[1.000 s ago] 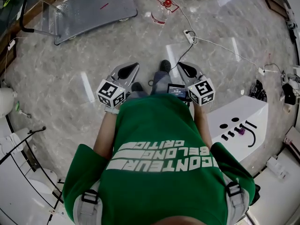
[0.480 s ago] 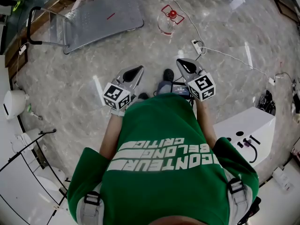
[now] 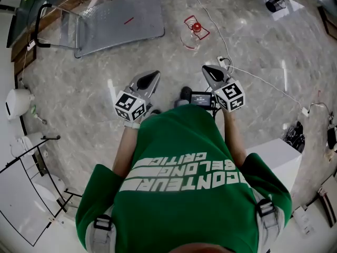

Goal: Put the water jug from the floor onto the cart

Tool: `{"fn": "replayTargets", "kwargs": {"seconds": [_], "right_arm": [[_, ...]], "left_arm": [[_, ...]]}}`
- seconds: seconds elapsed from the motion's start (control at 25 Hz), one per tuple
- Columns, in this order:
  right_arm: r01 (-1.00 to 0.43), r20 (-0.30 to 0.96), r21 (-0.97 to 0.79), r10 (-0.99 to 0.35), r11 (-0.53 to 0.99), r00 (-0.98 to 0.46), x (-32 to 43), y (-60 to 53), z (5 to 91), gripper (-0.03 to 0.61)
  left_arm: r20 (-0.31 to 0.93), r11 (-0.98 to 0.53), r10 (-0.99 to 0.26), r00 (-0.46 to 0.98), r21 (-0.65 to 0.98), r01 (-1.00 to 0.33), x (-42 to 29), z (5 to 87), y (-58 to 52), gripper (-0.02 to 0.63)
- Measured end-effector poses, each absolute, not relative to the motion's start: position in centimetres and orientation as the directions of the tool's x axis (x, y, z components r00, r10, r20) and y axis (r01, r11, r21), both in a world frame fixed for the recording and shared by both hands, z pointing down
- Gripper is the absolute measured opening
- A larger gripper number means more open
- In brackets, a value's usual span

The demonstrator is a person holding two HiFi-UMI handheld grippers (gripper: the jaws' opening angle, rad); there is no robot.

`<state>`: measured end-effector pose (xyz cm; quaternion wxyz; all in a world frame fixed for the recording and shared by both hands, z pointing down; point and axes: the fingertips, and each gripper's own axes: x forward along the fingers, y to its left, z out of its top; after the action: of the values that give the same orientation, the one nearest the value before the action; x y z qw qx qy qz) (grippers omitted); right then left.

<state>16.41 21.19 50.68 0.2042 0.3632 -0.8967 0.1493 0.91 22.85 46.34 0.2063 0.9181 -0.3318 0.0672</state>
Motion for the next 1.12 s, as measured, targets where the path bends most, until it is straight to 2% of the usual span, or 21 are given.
{"fn": "replayTargets", "kwargs": {"seconds": [0.36,0.64,1.12], "right_arm": [[-0.634,0.484,-0.13,-0.51,0.762,-0.711,19.2,15.2,51.6,-0.009],[-0.603,0.501,-0.144,-0.467,0.785,-0.728,19.2,13.3,52.6,-0.009],[-0.672,0.511,-0.097,-0.543,0.734,-0.666,16.1,10.3,51.2,-0.009]], "left_arm": [[0.281,-0.633,-0.64,0.715,0.335,-0.698,4.4,46.7,19.6,0.009],[0.306,-0.585,-0.667,0.679,0.349,-0.732,4.4,47.7,19.1,0.009],[0.221,-0.645,-0.637,0.738,0.372,-0.668,0.8,47.7,12.4,0.009]]}}
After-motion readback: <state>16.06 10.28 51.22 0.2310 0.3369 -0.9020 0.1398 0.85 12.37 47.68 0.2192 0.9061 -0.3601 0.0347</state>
